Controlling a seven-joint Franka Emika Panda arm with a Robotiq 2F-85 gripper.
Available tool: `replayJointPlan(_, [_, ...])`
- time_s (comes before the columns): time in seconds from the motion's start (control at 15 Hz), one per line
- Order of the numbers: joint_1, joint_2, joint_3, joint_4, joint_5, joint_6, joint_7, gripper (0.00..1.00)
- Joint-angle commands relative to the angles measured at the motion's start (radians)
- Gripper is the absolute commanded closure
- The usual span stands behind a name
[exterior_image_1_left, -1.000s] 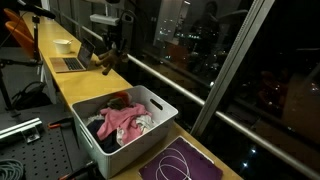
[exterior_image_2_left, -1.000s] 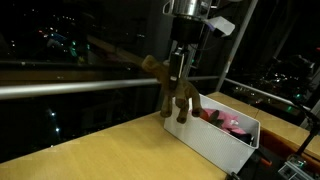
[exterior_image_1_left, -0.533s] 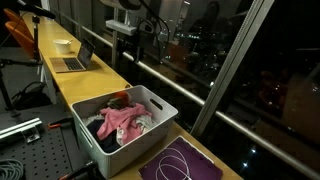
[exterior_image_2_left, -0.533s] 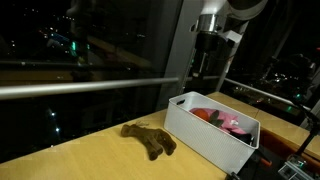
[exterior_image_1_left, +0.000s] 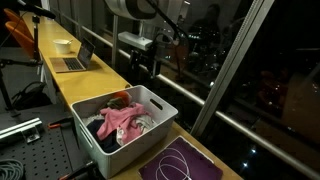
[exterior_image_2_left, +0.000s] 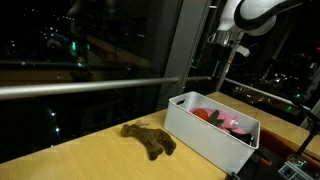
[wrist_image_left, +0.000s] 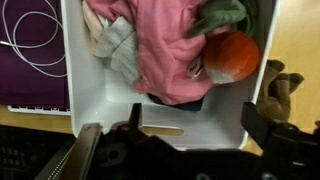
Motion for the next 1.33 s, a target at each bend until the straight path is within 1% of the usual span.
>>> replayJointPlan(0.0, [-0.015, 0.014, -0.028, -0.062, -0.039, 0.106, -0.038, 0.00])
replayJointPlan(0.33, [-0.041, 0.071, -0.044, -0.135, -0.030, 0.244, -0.054, 0.00])
replayJointPlan(0.6, [-0.072, 0.144, -0.032, -0.186, 0.031, 0.342, -0.077, 0.00])
replayJointPlan(1.0, [-0.130, 0.258, 0.008, -0.232, 0.141, 0.450, -0.138, 0.00])
replayJointPlan(1.27, [-0.185, 0.303, 0.051, -0.243, 0.223, 0.476, -0.195, 0.00])
